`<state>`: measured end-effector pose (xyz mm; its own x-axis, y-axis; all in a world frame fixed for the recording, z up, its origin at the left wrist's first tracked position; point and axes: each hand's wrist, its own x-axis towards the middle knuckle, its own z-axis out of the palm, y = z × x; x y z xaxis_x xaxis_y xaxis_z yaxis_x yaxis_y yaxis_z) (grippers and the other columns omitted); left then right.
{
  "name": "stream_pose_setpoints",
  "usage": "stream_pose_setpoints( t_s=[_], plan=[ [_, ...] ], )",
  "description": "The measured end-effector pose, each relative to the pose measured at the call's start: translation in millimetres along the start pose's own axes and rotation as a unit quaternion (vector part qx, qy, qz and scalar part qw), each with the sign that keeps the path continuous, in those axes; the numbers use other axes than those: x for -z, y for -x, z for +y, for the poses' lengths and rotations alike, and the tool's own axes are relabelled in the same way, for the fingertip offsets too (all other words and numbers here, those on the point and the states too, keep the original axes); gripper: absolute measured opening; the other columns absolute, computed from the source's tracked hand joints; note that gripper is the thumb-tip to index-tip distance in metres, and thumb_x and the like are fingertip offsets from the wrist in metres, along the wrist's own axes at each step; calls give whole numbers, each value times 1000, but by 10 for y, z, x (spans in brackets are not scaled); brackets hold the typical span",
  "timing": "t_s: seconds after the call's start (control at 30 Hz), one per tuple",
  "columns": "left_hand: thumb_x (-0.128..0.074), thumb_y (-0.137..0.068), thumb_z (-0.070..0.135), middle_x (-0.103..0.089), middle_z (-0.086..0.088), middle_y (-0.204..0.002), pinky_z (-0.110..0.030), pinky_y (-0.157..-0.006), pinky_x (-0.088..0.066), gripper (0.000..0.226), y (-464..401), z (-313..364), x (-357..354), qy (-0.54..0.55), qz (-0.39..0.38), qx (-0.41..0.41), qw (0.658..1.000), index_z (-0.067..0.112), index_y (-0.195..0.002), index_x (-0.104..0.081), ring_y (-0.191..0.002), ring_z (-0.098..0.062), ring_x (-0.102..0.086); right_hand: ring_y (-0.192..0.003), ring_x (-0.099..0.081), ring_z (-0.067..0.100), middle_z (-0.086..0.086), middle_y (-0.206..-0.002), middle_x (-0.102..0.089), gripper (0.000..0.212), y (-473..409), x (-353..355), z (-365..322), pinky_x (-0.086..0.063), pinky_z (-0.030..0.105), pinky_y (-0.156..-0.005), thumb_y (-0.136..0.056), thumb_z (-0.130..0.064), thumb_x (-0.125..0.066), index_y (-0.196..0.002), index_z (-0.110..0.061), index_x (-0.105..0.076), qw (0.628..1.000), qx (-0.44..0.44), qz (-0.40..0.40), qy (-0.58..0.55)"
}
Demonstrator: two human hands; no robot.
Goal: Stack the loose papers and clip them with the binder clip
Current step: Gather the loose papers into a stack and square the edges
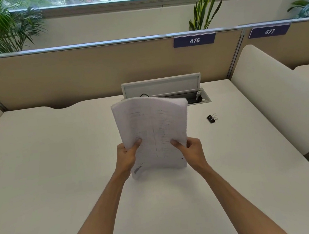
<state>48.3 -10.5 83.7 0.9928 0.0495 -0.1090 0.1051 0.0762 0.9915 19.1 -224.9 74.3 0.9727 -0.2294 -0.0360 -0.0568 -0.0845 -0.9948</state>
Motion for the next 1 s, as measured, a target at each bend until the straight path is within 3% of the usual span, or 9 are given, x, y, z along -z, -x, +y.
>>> stream_pose_setpoints(
  t_s=[0.17, 0.3, 0.4, 0.57, 0.67, 0.73, 0.83, 0.9, 1.0],
  plan=[
    [-70, -86, 10, -77, 5, -93, -38, -73, -62, 18, -60, 50, 59, 113, 54, 42, 991, 16, -103, -69, -80, -15, -75, -85, -73, 25, 8, -92, -77, 19, 39, 147, 54, -60, 32, -73, -79, -18, -80, -94, -9, -76, 994, -68, -7, -85],
    [-66, -89, 7, -72, 1, -111, -39, -74, -60, 28, -44, 42, 31, 191, 39, 52, 979, 24, -111, -65, -96, -22, -71, -90, -72, 21, 6, -101, -76, 29, 80, 37, 26, -57, 32, -77, -82, -10, -73, -110, -6, -68, 958, -153, -8, -242],
    [-63, -89, 7, -69, -1, -120, -40, -75, -59, 42, -18, 43, -59, 240, 30, 60, 968, 22, -128, -57, -104, -26, -67, -94, -70, 22, 3, -105, -75, 31, 133, -114, -9, -57, 30, -73, -87, -10, -68, -118, -8, -64, 947, -160, -19, -279],
    [-61, -93, 15, -66, -6, -129, -41, -78, -60, 43, 60, 158, -180, 240, 26, 75, 967, 20, -134, -54, -114, -30, -64, -101, -66, 18, 0, -114, -70, 36, 111, -188, -74, -57, 32, -77, -88, -4, -66, -121, -16, -59, 956, -133, 14, -261],
    [-44, -98, 44, -61, -4, -137, -50, -98, -49, 47, -17, 347, -34, 284, -12, 38, 958, 25, -141, -49, -125, -29, -58, -98, -67, 17, 3, -113, -70, 34, 22, -42, -120, -56, 34, -83, -87, 0, -66, -117, -16, -61, 964, -122, 14, -237],
    [-35, -92, 63, -57, -6, -141, -50, -107, -39, 64, -92, 504, 162, 327, -8, 36, 944, 24, -140, -51, -131, -30, -52, -95, -68, 16, 2, -110, -71, 30, -25, 61, -158, -57, 32, -80, -87, 0, -66, -109, -20, -64, 969, -113, 2, -220],
    [-28, -81, 83, -59, -9, -139, -43, -103, -43, 93, -201, 644, 503, 354, -56, 79, 930, 15, -140, -52, -126, -30, -56, -95, -70, 16, -2, -108, -73, 29, -87, 210, -218, -58, 29, -74, -87, -2, -66, -111, -19, -66, 979, -93, -29, -181],
    [-30, -78, 86, -59, -14, -137, -44, -100, -45, 104, -266, 705, 745, 332, -132, 111, 927, 7, -143, -46, -126, -34, -55, -95, -71, 17, -1, -108, -74, 30, -129, 311, -264, -57, 27, -70, -88, -4, -66, -116, -15, -65, 985, -78, -38, -147],
    [-36, -85, 75, -64, -19, -128, -46, -92, -50, 91, -331, 819, 943, 231, -210, 141, 939, 4, -140, -49, -119, -39, -58, -94, -72, 20, 1, -107, -74, 28, -180, 437, -318, -59, 28, -69, -88, -5, -66, -114, -13, -66, 992, -50, -45, -102]
  ],
)
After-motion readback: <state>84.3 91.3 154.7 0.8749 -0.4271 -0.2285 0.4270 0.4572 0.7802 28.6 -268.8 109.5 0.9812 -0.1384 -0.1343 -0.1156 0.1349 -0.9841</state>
